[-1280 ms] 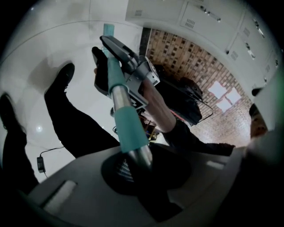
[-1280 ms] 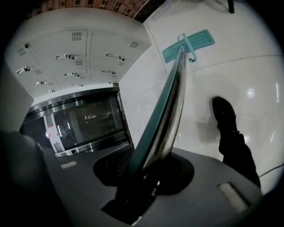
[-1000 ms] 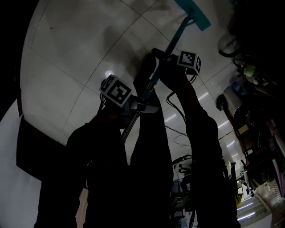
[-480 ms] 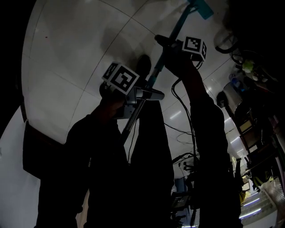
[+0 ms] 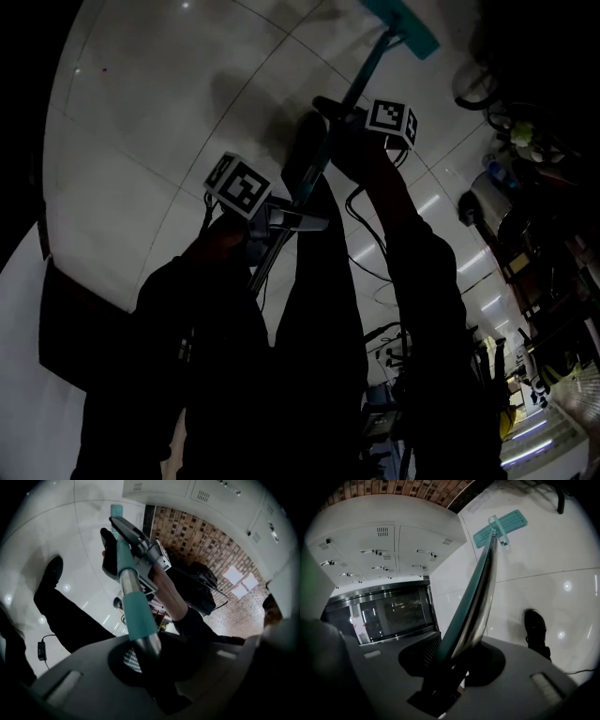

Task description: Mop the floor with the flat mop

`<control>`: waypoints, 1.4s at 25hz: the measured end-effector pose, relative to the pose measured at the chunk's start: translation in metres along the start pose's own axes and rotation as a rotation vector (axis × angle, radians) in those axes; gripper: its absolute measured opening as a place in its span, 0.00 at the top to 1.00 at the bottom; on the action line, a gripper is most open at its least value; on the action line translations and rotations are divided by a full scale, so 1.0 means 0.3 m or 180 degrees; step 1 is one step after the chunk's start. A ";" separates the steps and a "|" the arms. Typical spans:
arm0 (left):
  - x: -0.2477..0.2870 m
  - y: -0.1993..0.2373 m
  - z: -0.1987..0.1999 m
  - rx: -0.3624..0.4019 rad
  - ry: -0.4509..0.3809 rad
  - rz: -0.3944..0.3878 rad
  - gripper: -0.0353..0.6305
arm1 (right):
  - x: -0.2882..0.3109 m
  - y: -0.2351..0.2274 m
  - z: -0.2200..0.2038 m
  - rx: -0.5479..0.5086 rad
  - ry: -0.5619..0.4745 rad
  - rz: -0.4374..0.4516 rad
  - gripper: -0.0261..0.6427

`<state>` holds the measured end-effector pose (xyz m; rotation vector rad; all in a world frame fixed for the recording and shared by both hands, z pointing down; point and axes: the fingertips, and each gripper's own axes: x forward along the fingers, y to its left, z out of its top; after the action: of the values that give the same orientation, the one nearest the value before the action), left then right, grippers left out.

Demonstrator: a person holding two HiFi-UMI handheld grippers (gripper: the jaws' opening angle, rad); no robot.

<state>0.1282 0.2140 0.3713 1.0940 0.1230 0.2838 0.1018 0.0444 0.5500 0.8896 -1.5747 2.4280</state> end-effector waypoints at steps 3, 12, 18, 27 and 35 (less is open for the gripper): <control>-0.063 0.050 -0.161 -0.0048 -0.0001 0.0049 0.86 | 0.038 0.002 -0.174 -0.0007 0.0045 -0.0010 0.73; -0.234 0.205 -0.625 -0.0116 -0.0082 -0.0128 0.85 | 0.193 -0.036 -0.718 0.0085 0.0160 -0.0031 0.73; -0.379 0.311 -0.900 -0.0204 -0.0076 -0.0139 0.85 | 0.313 -0.053 -1.052 0.0162 0.0310 -0.0082 0.73; -0.449 0.393 -1.018 -0.0207 -0.0145 -0.0326 0.85 | 0.394 -0.093 -1.214 0.0191 0.0363 -0.0090 0.73; -0.427 0.373 -0.962 -0.0206 -0.0088 -0.0268 0.85 | 0.375 -0.084 -1.139 0.0199 0.0314 -0.0097 0.73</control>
<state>-0.0815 0.4724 0.3339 1.0254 0.1340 0.1957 -0.1209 0.3274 0.5311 0.7843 -1.4491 2.4713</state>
